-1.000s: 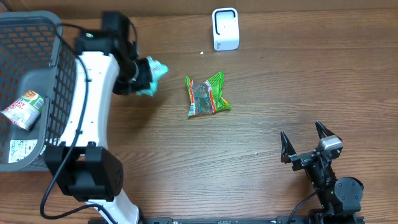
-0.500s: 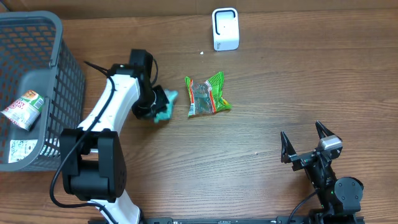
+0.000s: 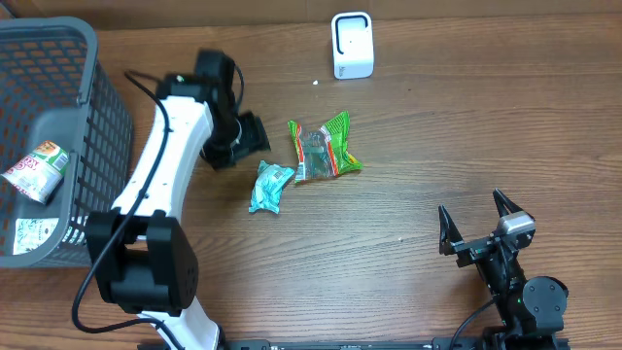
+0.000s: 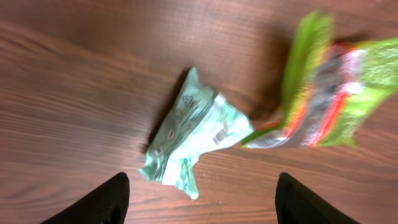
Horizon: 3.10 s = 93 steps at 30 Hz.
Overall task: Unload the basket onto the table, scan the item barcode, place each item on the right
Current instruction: 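Place the mint-green wipes pack left of the green bag, then reach into the basket and grasp the white Pantene tube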
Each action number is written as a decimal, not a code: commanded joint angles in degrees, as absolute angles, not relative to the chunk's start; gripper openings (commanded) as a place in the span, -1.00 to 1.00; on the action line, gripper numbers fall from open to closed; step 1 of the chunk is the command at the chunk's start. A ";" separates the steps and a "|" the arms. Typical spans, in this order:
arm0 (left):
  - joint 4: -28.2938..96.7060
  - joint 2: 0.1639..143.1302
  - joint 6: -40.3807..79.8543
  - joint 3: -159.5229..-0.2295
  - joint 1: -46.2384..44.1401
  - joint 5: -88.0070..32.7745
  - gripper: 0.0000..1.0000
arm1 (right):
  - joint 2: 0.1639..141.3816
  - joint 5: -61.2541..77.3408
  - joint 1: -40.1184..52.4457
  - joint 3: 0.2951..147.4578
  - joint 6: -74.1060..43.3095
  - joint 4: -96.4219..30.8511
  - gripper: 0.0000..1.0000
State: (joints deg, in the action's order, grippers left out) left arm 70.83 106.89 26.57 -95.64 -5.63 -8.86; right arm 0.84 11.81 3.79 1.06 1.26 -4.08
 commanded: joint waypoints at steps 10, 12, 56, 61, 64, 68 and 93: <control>91.31 105.95 20.69 -136.31 4.10 6.31 0.51 | 0.16 12.10 4.12 0.47 0.84 -3.73 1.00; 93.21 105.95 18.92 -139.39 8.60 6.74 0.55 | 0.16 12.10 4.12 0.47 0.86 -3.73 1.00; 68.73 109.40 21.89 -89.52 50.70 3.14 0.55 | 0.16 12.10 4.12 0.47 0.86 -3.73 1.00; 60.95 109.40 21.87 -82.63 50.57 3.16 0.57 | 0.16 12.10 4.12 0.47 0.86 -3.73 1.00; 56.23 109.40 21.89 -78.65 50.57 3.16 0.57 | 0.16 12.10 4.12 0.47 0.86 -3.73 1.00; 51.22 109.40 21.87 -75.09 50.57 3.16 0.47 | 0.16 12.10 4.12 0.47 0.86 -3.73 1.00; 74.22 109.38 19.53 -103.00 50.00 -4.60 -0.92 | 0.16 12.10 4.12 0.47 0.86 -3.73 1.00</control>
State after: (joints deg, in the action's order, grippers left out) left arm 72.05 110.08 21.85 -95.92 50.33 -3.11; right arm 0.84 11.81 3.79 1.06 1.26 -4.05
